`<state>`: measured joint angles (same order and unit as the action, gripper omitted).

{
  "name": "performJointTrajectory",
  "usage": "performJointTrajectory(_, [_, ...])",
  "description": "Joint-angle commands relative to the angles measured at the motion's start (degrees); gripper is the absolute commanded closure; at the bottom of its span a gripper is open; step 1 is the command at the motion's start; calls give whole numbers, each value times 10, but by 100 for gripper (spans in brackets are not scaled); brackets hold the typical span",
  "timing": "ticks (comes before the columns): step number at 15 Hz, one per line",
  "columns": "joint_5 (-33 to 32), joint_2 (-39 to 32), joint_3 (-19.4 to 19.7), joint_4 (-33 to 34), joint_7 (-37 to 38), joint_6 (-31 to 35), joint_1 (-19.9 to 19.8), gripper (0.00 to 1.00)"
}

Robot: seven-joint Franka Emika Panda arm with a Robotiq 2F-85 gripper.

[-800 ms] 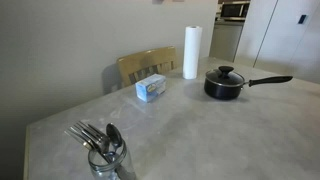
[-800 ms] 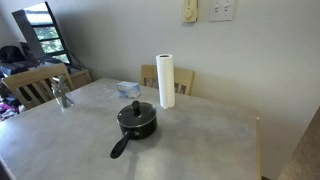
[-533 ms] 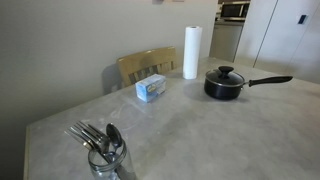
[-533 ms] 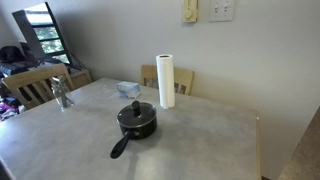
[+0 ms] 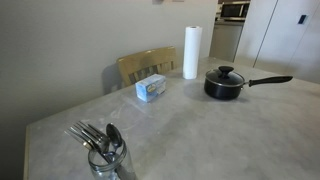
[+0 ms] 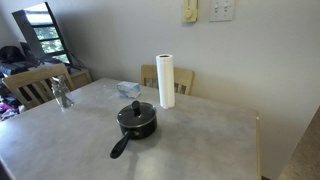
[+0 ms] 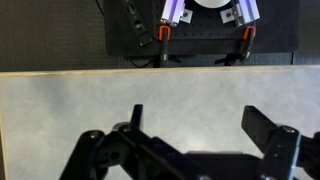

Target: Take the lid off the pot

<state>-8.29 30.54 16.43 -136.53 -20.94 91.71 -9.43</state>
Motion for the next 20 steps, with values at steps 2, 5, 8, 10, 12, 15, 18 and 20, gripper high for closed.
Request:
performJointTrajectory(2, [-12,2,8,-8,-78,13,19,0])
performJointTrajectory(5, [-27,-16,9,0,-152,16,36,0])
performJointTrajectory(8, [-32,-35,11,4,-231,41,56,0])
performJointTrajectory(10, [-29,-50,10,-5,-280,91,66,0])
performJointTrajectory(12, [-22,-65,12,-18,-333,152,72,0])
performJointTrajectory(15, [-14,-66,-6,-21,-332,174,57,0])
performJointTrajectory(18, [-14,-73,-8,-23,-333,184,57,0])
performJointTrajectory(20, [-14,-68,-8,-23,-333,183,57,0])
